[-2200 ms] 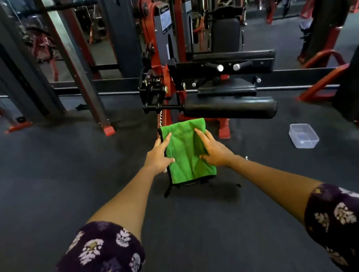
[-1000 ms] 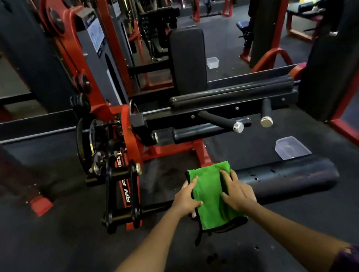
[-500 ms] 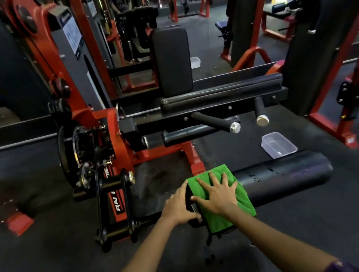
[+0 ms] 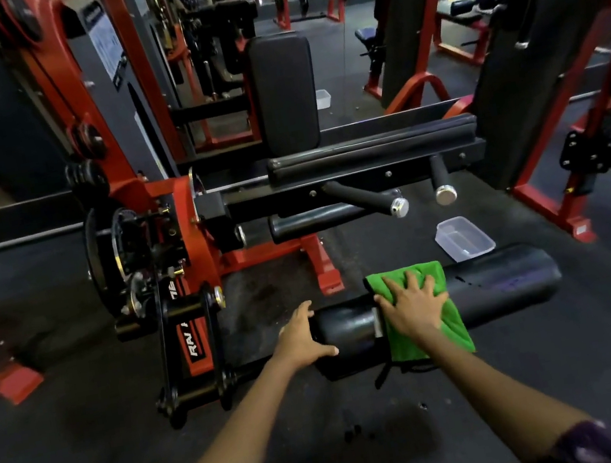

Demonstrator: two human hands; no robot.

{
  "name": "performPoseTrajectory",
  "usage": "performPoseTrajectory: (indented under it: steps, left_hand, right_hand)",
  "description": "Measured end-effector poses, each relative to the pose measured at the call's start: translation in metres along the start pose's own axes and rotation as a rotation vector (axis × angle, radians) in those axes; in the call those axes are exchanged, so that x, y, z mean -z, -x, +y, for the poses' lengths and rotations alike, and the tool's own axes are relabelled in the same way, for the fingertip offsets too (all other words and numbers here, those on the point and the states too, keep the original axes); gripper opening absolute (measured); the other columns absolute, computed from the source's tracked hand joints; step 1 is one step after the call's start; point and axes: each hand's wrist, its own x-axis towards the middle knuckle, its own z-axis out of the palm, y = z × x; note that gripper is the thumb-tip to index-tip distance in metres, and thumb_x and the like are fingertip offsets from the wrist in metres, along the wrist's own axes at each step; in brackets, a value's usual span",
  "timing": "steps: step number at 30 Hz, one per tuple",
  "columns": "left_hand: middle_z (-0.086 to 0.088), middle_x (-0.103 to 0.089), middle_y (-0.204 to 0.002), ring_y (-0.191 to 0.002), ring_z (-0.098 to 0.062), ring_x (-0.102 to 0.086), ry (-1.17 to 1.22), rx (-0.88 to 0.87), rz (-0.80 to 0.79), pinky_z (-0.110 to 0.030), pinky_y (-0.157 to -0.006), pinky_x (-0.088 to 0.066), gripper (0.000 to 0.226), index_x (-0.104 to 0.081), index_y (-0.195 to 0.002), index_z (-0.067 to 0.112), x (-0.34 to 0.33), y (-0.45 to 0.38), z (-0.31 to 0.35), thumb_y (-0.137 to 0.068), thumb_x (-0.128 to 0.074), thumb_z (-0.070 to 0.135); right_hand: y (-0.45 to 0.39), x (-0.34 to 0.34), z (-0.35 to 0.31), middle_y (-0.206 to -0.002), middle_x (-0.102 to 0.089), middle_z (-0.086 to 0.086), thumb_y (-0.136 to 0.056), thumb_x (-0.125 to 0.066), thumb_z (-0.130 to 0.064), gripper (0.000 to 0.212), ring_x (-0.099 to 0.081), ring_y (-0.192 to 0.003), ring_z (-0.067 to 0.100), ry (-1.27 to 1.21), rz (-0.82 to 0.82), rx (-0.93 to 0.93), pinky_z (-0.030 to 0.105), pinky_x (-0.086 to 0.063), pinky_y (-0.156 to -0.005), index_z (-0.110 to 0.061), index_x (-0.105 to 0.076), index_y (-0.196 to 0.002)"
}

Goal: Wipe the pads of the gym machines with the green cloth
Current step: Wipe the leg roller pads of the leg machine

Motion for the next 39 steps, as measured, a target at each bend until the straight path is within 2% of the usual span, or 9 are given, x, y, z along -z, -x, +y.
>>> performPoseTrajectory:
  steps: [7, 13, 18, 24, 28, 31, 33, 36, 39]
  left_hand:
    - [-0.012, -0.011, -0.157, -0.143, -0.027, -0.018, -0.256, 0.059, -0.02, -0.041, -0.117, -0.016, 0.127, 0.007, -0.149, 0.006, 0.008, -0.01, 0.011, -0.066, -0.082, 0.042]
    - [-0.011, -0.011, -0.158, -0.144, -0.031, -0.013, -0.288, 0.096, -0.182, -0.04, -0.119, -0.012, 0.131, 0.011, -0.15, 0.012, 0.012, -0.012, 0.019, -0.064, -0.082, 0.046]
    - [-0.014, -0.005, -0.157, -0.144, -0.031, -0.012, -0.388, 0.093, -0.221, -0.037, -0.118, -0.013, 0.13, 0.003, -0.149, 0.001, 0.001, -0.009, 0.033, -0.063, -0.083, 0.047]
    - [-0.013, -0.002, -0.158, -0.145, -0.028, -0.008, -0.331, 0.072, -0.187, -0.038, -0.119, -0.009, 0.134, 0.005, -0.149, 0.002, -0.006, -0.013, 0.023, -0.06, -0.085, 0.046]
    - [-0.011, 0.0, -0.158, -0.145, -0.032, -0.006, -0.286, 0.041, -0.218, -0.04, -0.119, -0.012, 0.132, 0.006, -0.149, 0.005, -0.003, -0.018, 0.02, -0.061, -0.086, 0.042]
    - [-0.01, -0.006, -0.156, -0.143, -0.034, -0.011, -0.293, 0.031, -0.238, -0.04, -0.118, -0.016, 0.132, 0.002, -0.149, 0.005, -0.007, -0.02, 0.015, -0.058, -0.085, 0.047]
    - [-0.01, -0.014, -0.154, -0.141, -0.032, -0.018, -0.336, 0.007, -0.258, -0.04, -0.116, -0.017, 0.129, -0.005, -0.148, 0.005, -0.002, -0.026, 0.01, -0.058, -0.082, 0.057]
    - [-0.007, -0.026, -0.15, -0.136, -0.028, -0.029, -0.294, -0.012, -0.29, -0.038, -0.112, -0.025, 0.115, -0.021, -0.142, 0.009, 0.018, -0.041, 0.007, -0.058, -0.078, 0.064]
    - [-0.005, -0.024, -0.153, -0.138, -0.029, -0.026, -0.273, 0.022, -0.359, -0.039, -0.111, -0.029, 0.117, -0.02, -0.145, 0.013, 0.023, -0.05, 0.013, -0.057, -0.08, 0.062]
  right_hand:
    - [0.037, -0.016, -0.041, -0.158, -0.016, -0.002, -0.082, -0.009, -0.069, 0.068, -0.013, -0.142, 0.032, 0.077, -0.081, 0.414, 0.057, -0.015, -0.108, -0.048, -0.016, -0.146]
    - [-0.005, -0.002, 0.033, -0.157, -0.018, -0.004, -0.092, -0.029, -0.065, 0.058, -0.014, -0.142, 0.032, 0.055, -0.025, 0.104, 0.054, -0.023, -0.109, -0.044, -0.024, -0.145]
    - [0.004, -0.007, -0.044, -0.154, -0.027, 0.0, -0.092, -0.029, -0.065, 0.059, -0.011, -0.142, 0.036, -0.026, -0.118, 0.203, 0.063, -0.008, -0.109, -0.037, -0.032, -0.144]
    - [0.008, -0.015, 0.009, -0.152, -0.031, -0.011, -0.086, -0.043, -0.04, 0.055, -0.015, -0.144, 0.025, -0.077, -0.09, 0.609, 0.051, -0.01, -0.11, -0.042, -0.037, -0.141]
    - [-0.026, 0.006, 0.042, -0.143, -0.041, -0.02, -0.073, -0.056, -0.004, 0.055, -0.014, -0.143, 0.016, -0.261, -0.133, 0.434, 0.05, -0.001, -0.111, -0.033, -0.061, -0.12]
    - [-0.034, 0.013, 0.017, -0.131, -0.054, -0.016, -0.064, -0.051, -0.025, 0.036, -0.027, -0.138, 0.017, -0.489, -0.216, 0.277, 0.054, 0.0, -0.109, -0.023, -0.067, -0.097]
    - [-0.033, 0.004, 0.005, -0.13, -0.054, -0.006, -0.075, -0.051, -0.046, 0.033, -0.035, -0.133, 0.021, -0.504, -0.036, 0.117, 0.051, -0.008, -0.108, -0.025, -0.065, -0.096]
    - [-0.027, -0.01, -0.009, -0.146, -0.036, 0.007, -0.079, -0.046, -0.073, 0.079, -0.021, -0.139, 0.034, -0.204, 0.105, -0.163, 0.051, -0.01, -0.111, -0.016, -0.047, -0.133]
    - [-0.014, -0.013, -0.036, -0.148, -0.035, 0.011, -0.076, -0.036, -0.08, 0.091, -0.02, -0.139, 0.04, -0.074, 0.102, -0.097, 0.054, -0.007, -0.112, -0.013, -0.042, -0.138]
